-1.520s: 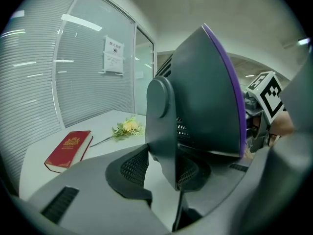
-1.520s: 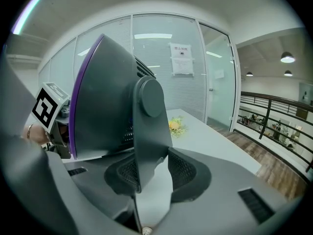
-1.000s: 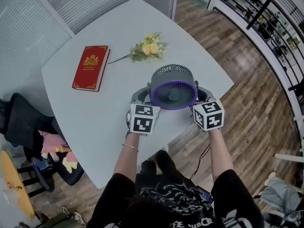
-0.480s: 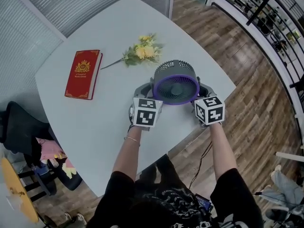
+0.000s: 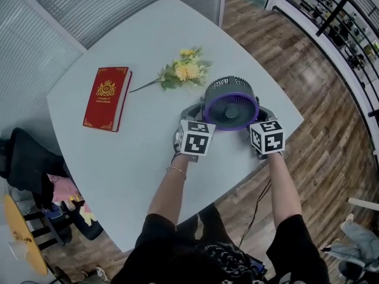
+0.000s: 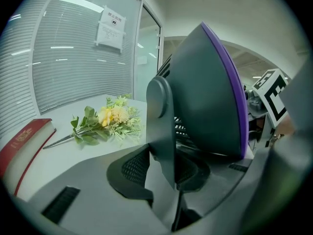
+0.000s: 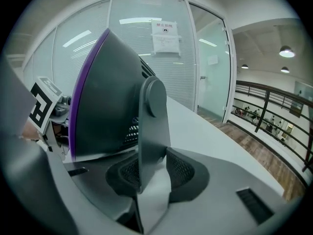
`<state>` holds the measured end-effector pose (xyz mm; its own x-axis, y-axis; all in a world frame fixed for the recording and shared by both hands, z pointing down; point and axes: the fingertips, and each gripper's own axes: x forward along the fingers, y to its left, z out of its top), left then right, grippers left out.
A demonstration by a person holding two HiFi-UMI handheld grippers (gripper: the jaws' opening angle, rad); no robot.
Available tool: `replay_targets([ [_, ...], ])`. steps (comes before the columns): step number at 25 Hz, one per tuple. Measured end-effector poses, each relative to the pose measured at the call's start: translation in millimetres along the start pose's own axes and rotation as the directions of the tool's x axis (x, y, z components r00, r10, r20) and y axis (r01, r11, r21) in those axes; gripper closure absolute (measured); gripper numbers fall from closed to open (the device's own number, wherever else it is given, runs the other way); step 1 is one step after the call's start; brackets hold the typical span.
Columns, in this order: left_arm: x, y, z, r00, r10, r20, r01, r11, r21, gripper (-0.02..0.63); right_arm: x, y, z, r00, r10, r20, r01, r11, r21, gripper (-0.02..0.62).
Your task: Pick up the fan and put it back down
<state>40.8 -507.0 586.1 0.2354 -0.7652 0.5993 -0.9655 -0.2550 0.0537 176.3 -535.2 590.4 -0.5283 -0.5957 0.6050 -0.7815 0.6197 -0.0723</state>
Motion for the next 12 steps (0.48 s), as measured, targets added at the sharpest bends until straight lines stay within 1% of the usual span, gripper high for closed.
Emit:
replay_targets([
  [5,18,6,0,1.0,-0.004,-0.001,0.004,0.999,-0.044,0.495,19,-10,-2,1.0,0.005,-0.011,-0.005,1.0,0.009,0.491],
  [12,33,11,-5,1.0,-0.012,-0.014,0.012,0.999,-0.04,0.495,33,-16,-6,1.0,0.022,-0.012,-0.021,0.999,0.03,0.488],
])
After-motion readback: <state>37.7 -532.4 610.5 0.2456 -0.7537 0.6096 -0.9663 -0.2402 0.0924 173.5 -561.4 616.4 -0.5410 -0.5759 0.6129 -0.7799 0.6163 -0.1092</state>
